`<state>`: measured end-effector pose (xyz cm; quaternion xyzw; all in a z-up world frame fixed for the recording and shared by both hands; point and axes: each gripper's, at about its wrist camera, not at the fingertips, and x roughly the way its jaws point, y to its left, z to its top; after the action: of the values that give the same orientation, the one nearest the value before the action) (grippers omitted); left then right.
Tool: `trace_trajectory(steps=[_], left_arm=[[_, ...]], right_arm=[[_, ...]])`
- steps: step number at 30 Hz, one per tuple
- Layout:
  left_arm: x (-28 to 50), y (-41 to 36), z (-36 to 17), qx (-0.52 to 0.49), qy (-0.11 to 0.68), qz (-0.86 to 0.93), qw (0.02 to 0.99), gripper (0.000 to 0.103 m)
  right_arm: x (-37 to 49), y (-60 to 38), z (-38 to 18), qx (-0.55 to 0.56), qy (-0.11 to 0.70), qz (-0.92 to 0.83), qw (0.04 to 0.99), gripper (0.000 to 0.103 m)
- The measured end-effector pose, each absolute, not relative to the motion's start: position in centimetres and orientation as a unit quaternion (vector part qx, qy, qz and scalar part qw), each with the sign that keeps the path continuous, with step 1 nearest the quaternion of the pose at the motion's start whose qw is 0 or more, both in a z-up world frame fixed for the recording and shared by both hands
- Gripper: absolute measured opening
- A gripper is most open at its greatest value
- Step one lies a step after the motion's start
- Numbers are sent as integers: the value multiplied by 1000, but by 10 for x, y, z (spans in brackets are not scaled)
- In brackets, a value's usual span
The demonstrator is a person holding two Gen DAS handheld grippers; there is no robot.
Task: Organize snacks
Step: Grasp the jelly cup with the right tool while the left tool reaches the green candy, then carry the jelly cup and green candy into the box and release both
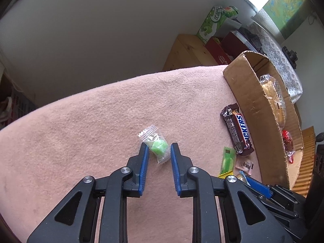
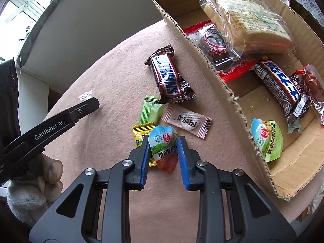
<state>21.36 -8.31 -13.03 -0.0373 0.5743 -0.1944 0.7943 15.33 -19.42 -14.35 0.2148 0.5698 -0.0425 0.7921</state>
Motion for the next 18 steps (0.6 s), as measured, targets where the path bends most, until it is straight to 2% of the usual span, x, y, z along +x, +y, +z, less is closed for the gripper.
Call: trace_trajectory(steps=[18], left_arm=[[193, -61, -108, -83, 566, -182, 799, 19]], right_arm=[[114, -209, -121, 227, 552, -4, 802, 25]])
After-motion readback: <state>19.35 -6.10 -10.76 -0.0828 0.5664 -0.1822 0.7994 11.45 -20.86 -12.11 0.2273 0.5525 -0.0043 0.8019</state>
